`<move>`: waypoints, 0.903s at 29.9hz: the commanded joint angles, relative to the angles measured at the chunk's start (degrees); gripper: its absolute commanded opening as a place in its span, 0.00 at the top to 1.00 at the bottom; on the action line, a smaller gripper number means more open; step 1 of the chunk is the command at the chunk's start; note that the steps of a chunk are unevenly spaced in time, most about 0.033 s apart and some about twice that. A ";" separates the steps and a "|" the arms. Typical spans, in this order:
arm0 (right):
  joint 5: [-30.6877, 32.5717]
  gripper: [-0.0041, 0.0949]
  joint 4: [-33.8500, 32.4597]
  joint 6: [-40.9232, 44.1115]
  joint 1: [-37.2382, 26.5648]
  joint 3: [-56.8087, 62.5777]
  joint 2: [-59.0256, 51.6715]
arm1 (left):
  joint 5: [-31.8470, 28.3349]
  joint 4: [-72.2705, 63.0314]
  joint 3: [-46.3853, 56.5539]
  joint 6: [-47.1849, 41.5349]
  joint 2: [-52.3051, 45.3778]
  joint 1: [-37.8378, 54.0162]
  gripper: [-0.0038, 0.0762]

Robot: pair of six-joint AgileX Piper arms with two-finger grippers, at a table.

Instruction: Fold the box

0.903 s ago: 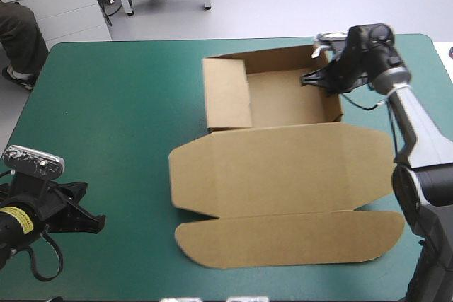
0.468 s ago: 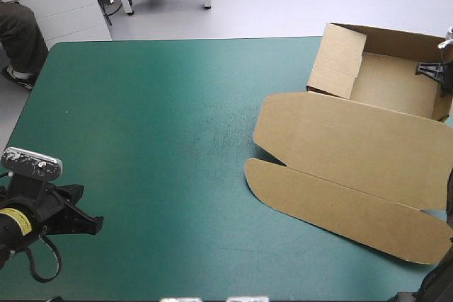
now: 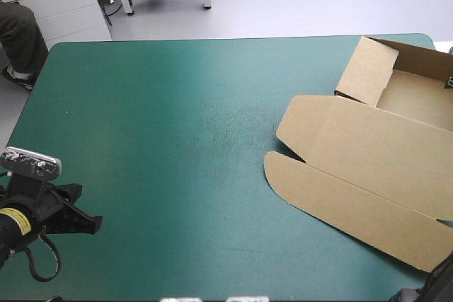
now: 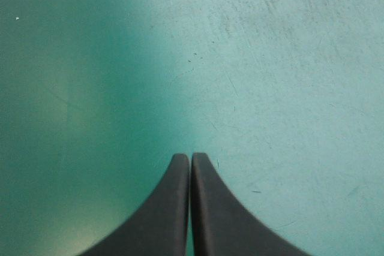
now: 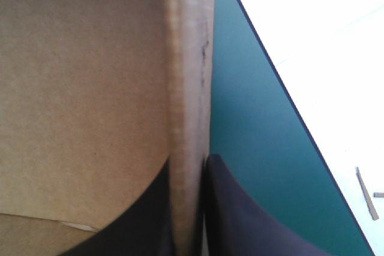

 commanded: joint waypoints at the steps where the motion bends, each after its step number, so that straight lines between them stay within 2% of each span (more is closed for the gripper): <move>1: 0.54 0.65 1.88 -0.76 -0.93 -1.76 -3.28 | -2.99 0.57 -1.38 -0.40 0.25 -0.07 0.96; 4: 0.54 0.34 1.59 -1.02 -1.06 -1.76 -3.28 | -2.90 0.57 -1.38 -0.40 0.25 -0.07 0.96; 6: 0.54 0.17 1.50 -1.02 -1.06 -1.76 -3.28 | -2.90 0.57 -1.38 -0.40 0.25 -0.07 0.96; 7: 0.54 0.11 1.36 -0.87 -1.06 -1.76 -3.28 | -2.90 0.68 -1.38 -0.40 0.25 -0.07 0.96; 9: 0.54 0.06 0.84 -0.60 -1.06 -1.76 -3.28 | -2.90 0.68 -1.38 -0.40 0.25 -0.07 0.96; 17: 0.64 0.06 4.32 -0.81 -0.94 -1.76 -10.29 | -2.90 1.62 -1.38 -0.40 0.25 -0.07 0.96; 21: 0.64 0.10 11.22 -3.16 -0.86 -0.05 -16.72 | -2.64 4.39 -1.38 -0.40 0.25 -0.07 0.96; 23: 0.64 0.16 16.37 -5.18 -0.69 1.33 -19.87 | -2.85 5.02 -1.38 -0.40 0.25 -0.07 0.96; 24: 0.64 0.22 18.39 -5.90 -0.21 2.06 -21.16 | -3.29 5.28 -1.38 -0.79 0.25 -0.07 0.96; 26: 0.64 0.38 19.60 -6.85 1.33 3.24 -23.08 | -4.33 5.85 -1.38 -0.68 0.25 -0.07 0.96; 27: 0.64 0.50 19.60 -7.54 2.79 4.09 -23.99 | -4.98 6.27 -1.38 -0.68 0.25 -0.07 0.96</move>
